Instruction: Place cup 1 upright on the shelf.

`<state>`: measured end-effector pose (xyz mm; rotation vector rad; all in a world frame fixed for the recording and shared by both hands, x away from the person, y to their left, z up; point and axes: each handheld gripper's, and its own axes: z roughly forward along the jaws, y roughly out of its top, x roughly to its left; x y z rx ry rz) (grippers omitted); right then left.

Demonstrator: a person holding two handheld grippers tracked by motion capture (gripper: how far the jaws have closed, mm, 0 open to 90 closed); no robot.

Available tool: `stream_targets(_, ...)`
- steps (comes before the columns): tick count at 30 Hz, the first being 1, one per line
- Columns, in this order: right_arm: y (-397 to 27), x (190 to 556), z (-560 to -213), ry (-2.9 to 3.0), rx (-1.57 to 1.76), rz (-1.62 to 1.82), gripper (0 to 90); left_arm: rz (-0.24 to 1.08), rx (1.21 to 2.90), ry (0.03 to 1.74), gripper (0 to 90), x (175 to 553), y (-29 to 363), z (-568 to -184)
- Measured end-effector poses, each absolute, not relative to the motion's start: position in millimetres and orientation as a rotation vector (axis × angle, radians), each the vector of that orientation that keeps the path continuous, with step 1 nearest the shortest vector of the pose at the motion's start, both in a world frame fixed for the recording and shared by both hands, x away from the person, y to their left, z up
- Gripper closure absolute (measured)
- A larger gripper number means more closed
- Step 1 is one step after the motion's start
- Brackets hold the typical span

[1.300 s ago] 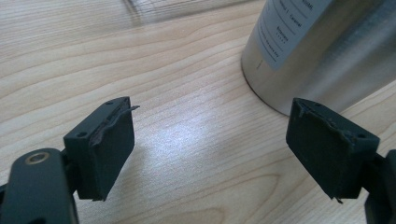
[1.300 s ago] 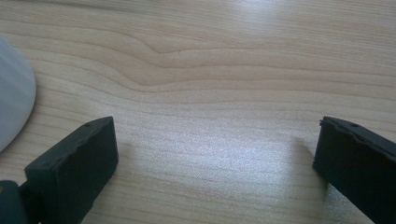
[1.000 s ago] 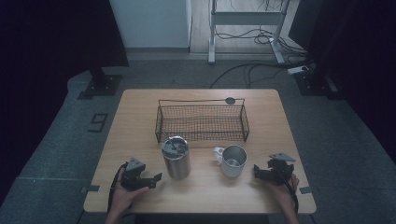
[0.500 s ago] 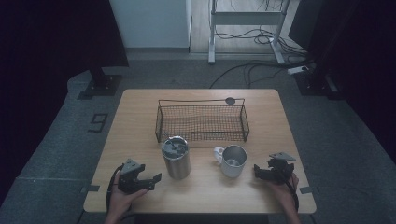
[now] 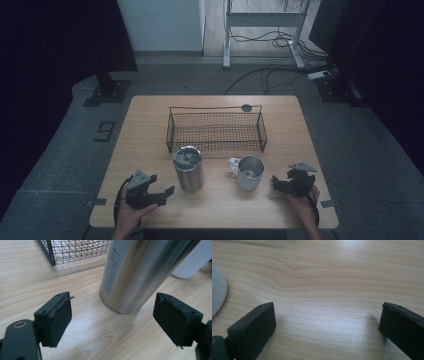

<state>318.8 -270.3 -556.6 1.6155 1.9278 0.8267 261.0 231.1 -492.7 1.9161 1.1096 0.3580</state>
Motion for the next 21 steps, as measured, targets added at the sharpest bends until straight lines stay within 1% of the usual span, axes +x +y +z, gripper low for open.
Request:
stream_targets(11,-271,318,-556,1.917,1.622,0.825,1.7,0.371,1.888,1.090,15.6,255,232,-475)
stream_targets(21,-271,318,-557,1.908,1.625,0.825,2.1,0.369,1.876,1.014,15.2,254,224,-460)
